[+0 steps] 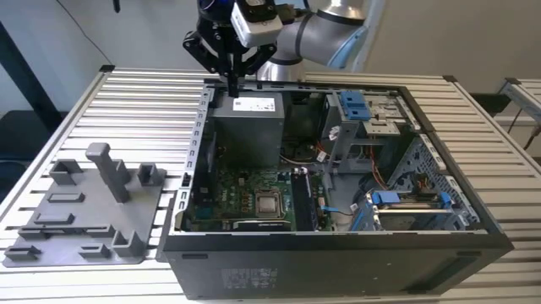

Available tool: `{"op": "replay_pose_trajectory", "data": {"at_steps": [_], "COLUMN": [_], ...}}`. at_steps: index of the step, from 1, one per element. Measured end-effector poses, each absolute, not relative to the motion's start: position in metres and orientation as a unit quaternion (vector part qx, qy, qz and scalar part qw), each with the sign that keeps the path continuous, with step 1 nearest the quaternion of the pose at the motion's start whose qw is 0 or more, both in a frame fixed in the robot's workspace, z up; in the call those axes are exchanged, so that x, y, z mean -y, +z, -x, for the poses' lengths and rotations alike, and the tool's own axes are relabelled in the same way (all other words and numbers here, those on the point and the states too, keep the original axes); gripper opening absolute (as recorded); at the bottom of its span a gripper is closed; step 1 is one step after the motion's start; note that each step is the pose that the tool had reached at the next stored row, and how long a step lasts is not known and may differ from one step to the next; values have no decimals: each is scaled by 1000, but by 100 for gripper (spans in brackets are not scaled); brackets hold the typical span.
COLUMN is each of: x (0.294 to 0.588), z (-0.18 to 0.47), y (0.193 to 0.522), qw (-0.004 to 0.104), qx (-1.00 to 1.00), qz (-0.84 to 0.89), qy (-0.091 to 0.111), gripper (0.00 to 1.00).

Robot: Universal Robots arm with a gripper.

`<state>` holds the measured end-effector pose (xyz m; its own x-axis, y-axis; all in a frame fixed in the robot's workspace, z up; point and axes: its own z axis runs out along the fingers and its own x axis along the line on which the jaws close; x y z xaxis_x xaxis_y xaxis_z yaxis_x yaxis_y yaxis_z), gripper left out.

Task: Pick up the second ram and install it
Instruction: 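Reach for the second ram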

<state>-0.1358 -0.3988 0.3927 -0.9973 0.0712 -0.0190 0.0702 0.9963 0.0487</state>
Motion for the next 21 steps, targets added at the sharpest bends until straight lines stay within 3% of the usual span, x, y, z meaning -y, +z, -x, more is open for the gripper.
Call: {"op": "replay_pose_trajectory", "data": {"at_steps": [21], "x": [402], "z": [154], "y": [393], "qw": [10], "qx": [-999], "qz": [-35], "qy": [24], "gripper": [11]}}
